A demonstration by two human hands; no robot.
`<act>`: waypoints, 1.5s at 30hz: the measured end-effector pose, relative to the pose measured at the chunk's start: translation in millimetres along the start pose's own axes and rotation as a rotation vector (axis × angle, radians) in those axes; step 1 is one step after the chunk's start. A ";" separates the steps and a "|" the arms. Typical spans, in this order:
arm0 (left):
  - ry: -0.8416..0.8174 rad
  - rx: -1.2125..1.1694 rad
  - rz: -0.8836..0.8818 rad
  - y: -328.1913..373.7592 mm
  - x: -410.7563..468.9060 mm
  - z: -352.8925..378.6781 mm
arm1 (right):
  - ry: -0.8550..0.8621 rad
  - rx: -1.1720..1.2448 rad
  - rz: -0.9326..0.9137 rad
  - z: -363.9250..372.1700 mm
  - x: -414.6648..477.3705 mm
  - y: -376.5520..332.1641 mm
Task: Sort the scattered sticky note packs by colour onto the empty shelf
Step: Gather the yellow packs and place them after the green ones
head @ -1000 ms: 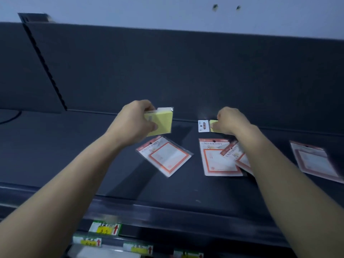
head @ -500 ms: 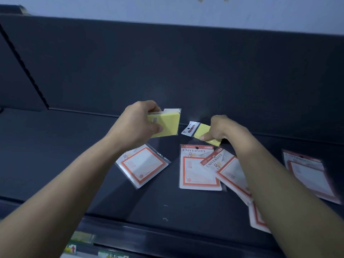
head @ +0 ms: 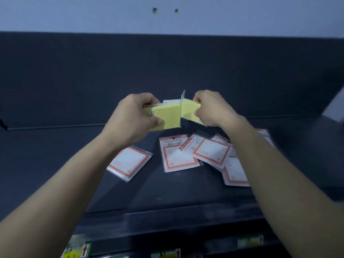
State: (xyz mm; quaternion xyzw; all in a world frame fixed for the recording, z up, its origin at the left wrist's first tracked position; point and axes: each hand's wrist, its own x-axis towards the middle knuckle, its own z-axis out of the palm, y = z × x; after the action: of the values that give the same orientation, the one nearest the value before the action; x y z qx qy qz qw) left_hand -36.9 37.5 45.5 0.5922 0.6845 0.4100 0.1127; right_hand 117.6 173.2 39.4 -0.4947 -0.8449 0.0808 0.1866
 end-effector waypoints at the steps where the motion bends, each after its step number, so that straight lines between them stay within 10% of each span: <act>1: -0.030 -0.030 0.038 6.4 -4.7 1.7 | 0.043 -0.011 0.023 -7.3 -15.9 0.3; 15: -0.628 -0.367 0.620 138.5 -143.1 73.6 | 0.306 -0.252 0.650 -100.7 -330.7 34.2; 28: -1.152 -0.596 0.978 331.0 -449.1 136.6 | 0.583 -0.414 1.320 -192.7 -729.4 17.5; 45: -1.426 -0.560 1.263 521.7 -808.1 191.5 | 0.690 -0.501 1.822 -262.4 -1130.6 -11.5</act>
State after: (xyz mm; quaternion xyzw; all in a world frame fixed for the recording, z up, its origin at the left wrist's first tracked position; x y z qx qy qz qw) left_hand 681.2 -629.9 17.9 0.9083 -0.1061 0.0897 0.3947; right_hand 710.6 -824.4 17.7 -0.9739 -0.0367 -0.1350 0.1789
